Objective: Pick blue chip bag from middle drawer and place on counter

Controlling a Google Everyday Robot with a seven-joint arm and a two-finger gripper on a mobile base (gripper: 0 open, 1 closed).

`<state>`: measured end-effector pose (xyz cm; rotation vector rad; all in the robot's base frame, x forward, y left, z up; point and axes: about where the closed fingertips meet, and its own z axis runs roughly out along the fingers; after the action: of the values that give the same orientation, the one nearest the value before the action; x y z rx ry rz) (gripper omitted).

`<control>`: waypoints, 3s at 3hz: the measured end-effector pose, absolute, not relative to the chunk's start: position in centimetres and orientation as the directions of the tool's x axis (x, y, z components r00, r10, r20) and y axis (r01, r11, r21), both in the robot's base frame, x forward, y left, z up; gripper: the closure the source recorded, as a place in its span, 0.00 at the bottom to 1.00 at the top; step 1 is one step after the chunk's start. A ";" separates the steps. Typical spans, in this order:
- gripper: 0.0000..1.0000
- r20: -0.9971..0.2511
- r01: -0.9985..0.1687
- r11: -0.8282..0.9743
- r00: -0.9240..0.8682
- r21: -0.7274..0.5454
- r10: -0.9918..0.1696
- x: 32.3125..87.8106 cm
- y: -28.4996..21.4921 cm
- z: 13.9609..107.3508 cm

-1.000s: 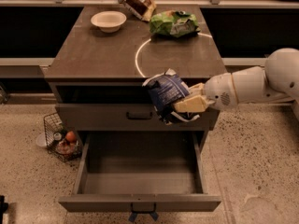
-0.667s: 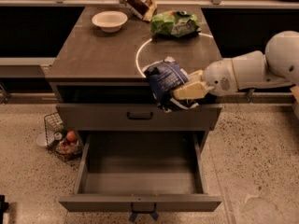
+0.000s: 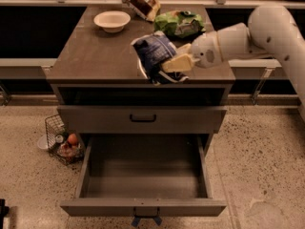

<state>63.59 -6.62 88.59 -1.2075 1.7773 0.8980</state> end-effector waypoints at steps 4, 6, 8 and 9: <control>0.61 -0.908 -0.972 0.234 -0.097 -0.001 -0.409 74.4 4.1 87.7; 0.14 -0.921 -0.965 0.258 -0.069 -0.035 -0.384 74.2 3.4 88.4; 0.00 -0.938 -0.928 0.359 -0.030 -0.103 -0.345 71.1 -1.1 93.5; 0.00 -0.935 -0.883 0.457 -0.069 -0.105 -0.348 68.6 -5.7 94.9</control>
Offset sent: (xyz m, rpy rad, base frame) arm 0.1243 0.1072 0.0269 0.0369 -0.1485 0.0741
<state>68.56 -5.73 94.94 -1.0848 1.6426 0.6281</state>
